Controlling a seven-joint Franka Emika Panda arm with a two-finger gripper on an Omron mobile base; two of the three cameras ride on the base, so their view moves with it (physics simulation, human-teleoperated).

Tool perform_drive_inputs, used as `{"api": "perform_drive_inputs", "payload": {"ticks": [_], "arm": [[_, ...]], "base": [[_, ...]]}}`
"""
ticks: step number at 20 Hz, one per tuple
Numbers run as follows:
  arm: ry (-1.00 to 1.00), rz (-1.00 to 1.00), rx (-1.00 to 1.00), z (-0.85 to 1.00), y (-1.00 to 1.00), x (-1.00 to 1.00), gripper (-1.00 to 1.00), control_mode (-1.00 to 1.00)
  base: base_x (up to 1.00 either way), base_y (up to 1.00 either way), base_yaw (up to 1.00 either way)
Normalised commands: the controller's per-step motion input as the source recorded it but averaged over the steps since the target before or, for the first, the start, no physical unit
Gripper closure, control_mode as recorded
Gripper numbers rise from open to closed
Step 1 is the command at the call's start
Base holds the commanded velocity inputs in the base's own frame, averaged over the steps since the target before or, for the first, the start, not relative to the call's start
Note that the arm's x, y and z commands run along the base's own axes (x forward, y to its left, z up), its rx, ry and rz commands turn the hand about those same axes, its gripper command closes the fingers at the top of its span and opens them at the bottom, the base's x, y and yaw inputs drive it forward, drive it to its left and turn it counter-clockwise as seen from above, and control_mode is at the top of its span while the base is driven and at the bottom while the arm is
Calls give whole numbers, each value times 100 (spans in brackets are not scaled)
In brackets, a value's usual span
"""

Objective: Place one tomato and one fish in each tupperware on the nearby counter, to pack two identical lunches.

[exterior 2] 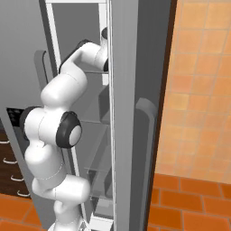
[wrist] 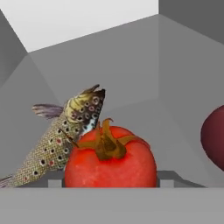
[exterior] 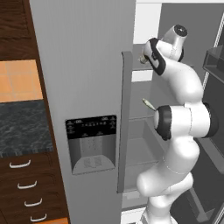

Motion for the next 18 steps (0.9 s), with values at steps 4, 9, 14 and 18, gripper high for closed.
{"api": "perform_drive_inputs", "payload": {"ticks": [4, 9, 14, 18], "arm": [[1, 0, 0, 21, -22, 0, 100, -100], [4, 1, 5, 52, -10, -64, 100, -100], [-3, 5, -3, -63, 35, -100, 100, -100], [-6, 5, -12, -81, 68, -100, 100, -100]], "base": [[0, 0, 0], [0, 0, 0], [0, 0, 0], [0, 0, 0]]}}
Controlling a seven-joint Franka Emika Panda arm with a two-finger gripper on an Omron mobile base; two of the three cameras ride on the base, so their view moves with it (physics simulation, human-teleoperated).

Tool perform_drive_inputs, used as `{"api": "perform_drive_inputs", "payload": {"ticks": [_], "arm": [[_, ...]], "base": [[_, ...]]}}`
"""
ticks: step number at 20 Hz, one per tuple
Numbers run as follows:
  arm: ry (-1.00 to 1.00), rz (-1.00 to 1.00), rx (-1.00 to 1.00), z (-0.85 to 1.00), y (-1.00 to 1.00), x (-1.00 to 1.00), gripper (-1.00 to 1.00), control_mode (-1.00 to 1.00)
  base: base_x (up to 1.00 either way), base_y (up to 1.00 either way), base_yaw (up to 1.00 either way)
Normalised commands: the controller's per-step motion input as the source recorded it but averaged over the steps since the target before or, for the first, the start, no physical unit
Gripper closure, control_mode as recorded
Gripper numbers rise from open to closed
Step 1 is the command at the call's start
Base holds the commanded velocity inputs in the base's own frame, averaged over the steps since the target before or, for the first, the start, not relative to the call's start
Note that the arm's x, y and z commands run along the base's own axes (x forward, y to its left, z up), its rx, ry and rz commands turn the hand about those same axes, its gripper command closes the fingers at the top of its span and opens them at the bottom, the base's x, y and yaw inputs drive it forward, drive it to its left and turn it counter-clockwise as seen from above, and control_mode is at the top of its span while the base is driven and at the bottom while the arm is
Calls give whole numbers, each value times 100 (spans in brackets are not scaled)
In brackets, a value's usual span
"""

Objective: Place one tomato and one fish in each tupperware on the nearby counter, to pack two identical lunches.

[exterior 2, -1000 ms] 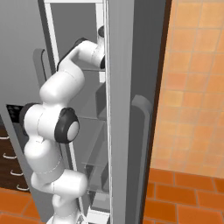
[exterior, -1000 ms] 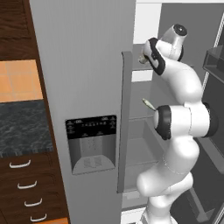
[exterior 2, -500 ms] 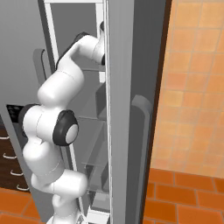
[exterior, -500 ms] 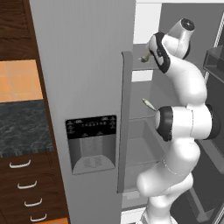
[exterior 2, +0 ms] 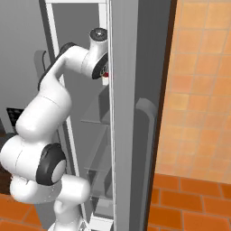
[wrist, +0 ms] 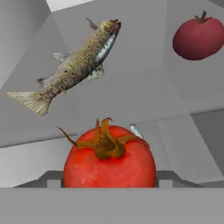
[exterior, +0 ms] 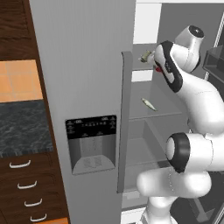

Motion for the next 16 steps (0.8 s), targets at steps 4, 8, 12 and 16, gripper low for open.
{"api": "perform_drive_inputs", "payload": {"ticks": [4, 8, 12, 16], "arm": [[0, 2, -8, -5, 11, -100, 100, -100], [0, 10, -4, -6, 10, -100, 100, -100], [0, 12, -4, -26, 54, -100, 100, -100], [4, 1, -13, -21, 60, -100, 100, -100]], "base": [[0, 0, 0], [0, 0, 0], [0, 0, 0], [0, 0, 0]]}}
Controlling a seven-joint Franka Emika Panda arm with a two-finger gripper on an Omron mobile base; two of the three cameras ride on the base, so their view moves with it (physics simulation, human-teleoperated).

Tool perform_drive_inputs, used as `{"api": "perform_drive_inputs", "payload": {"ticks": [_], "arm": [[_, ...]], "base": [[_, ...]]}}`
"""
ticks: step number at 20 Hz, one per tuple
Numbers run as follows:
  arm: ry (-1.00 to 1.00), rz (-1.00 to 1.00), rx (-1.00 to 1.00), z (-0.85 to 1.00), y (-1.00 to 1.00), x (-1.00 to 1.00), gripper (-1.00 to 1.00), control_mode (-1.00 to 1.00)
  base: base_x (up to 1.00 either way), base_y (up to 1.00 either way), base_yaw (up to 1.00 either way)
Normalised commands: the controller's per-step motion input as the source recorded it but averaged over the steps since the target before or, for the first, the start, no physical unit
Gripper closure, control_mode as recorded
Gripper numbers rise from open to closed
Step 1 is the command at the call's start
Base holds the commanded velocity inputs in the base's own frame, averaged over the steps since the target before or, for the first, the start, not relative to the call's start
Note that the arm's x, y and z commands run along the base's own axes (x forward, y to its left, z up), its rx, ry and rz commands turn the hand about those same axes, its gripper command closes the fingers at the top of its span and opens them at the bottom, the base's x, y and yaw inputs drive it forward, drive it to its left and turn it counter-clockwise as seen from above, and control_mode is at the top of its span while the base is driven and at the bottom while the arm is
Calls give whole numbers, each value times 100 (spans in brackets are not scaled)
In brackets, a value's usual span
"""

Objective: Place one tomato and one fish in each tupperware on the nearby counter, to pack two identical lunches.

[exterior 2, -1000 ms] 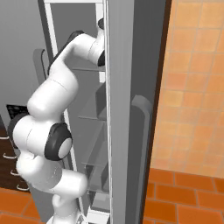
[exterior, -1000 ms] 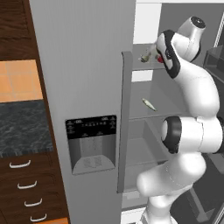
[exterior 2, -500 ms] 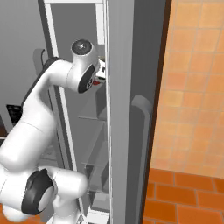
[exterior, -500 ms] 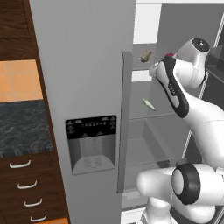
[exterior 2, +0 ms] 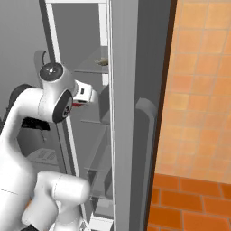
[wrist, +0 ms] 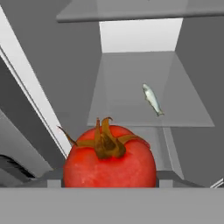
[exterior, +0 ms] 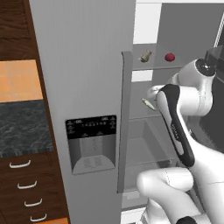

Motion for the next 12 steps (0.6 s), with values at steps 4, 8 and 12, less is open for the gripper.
{"api": "perform_drive_inputs", "payload": {"ticks": [4, 8, 12], "arm": [[7, 0, -10, -10, 43, -100, 100, -100], [13, 0, -1, 0, 24, -100, 100, -100], [6, 2, 0, -4, 21, -63, 100, 100]], "base": [[0, 0, 0], [0, 0, 0], [-4, 10, 0]]}}
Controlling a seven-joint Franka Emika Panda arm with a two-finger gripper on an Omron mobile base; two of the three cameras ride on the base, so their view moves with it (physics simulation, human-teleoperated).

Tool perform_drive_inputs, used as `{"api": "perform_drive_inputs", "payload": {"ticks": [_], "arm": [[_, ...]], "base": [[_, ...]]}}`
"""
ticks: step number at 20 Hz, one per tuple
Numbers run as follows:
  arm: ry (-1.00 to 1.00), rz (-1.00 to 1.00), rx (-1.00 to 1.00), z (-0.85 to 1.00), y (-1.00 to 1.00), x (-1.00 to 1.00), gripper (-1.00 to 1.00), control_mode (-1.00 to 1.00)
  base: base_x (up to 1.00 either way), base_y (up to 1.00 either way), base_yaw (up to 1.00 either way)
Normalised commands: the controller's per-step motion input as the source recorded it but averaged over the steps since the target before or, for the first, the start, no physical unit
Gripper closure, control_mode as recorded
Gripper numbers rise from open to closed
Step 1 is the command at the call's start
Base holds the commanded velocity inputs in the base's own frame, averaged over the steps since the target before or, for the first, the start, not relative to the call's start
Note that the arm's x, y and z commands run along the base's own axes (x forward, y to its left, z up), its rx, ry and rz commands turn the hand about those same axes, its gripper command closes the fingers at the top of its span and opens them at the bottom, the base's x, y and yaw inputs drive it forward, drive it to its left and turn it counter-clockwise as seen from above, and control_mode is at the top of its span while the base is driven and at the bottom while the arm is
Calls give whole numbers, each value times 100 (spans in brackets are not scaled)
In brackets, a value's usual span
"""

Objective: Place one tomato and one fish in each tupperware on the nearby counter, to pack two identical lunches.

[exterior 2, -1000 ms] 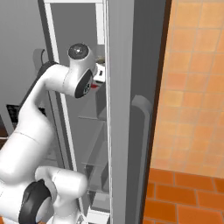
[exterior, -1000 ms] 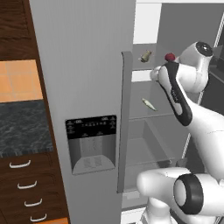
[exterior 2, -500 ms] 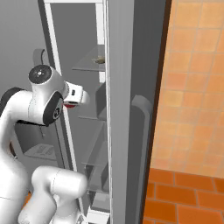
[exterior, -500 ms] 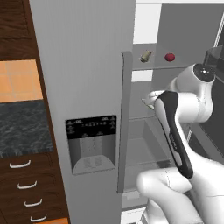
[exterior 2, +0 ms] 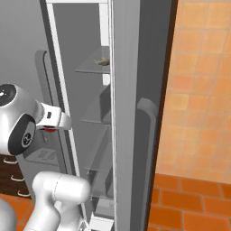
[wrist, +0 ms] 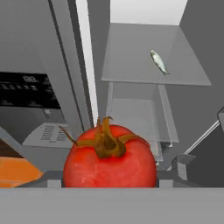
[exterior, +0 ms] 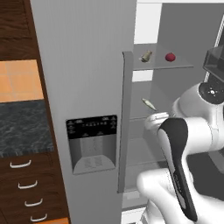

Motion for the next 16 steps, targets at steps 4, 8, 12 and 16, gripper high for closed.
{"api": "perform_drive_inputs", "payload": {"ticks": [4, 8, 12, 16], "arm": [[0, 0, 0, 0, 0, 0, 100, 100], [0, 0, 0, 0, 0, 0, 100, 100], [0, 0, 0, 0, 0, 0, 100, 100], [0, 0, 0, 0, 0, 0, 100, 100]], "base": [[-2, 48, 0], [-13, 100, 1], [-19, 100, 0], [-31, 100, 0]]}}
